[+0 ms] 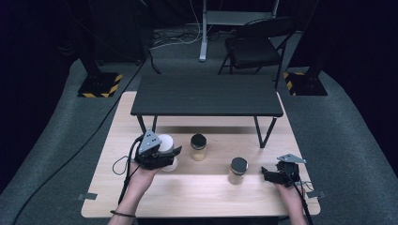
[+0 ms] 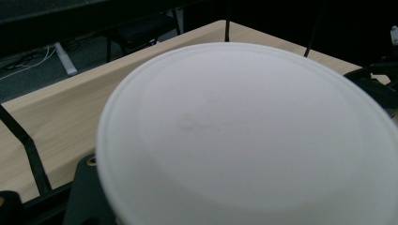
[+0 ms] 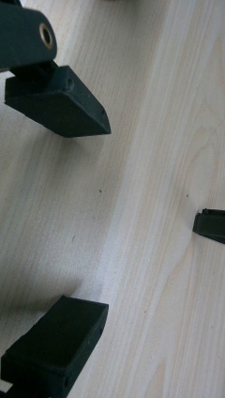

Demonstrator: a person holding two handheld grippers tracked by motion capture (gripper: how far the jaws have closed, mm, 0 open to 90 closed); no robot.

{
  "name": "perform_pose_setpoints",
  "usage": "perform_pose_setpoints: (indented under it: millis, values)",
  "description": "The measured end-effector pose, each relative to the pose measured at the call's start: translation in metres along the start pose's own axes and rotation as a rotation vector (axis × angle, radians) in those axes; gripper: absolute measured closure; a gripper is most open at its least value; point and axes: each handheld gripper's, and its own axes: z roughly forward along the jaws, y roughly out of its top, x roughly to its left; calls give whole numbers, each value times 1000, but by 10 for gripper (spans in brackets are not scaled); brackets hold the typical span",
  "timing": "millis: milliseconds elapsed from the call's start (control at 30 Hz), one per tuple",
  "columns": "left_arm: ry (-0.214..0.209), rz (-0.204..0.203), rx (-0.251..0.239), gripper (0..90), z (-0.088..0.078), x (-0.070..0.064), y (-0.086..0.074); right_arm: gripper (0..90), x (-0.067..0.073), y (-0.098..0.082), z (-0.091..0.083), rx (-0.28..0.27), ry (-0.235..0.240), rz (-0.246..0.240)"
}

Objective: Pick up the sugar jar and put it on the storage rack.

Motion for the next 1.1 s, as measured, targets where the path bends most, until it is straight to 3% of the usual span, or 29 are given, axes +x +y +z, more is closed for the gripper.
perform_pose_setpoints:
  millis: [367,900,1100]
  values:
    - [-3,16,-11,362,-2,5,32,117,0,0,0,0,0,0]
    - [-12,17,-11,362,-1,15,64,117,0,0,0,0,1,-1]
    - [-7,40,-5,362,-2,17,78,117,0,0,0,0,1,-1]
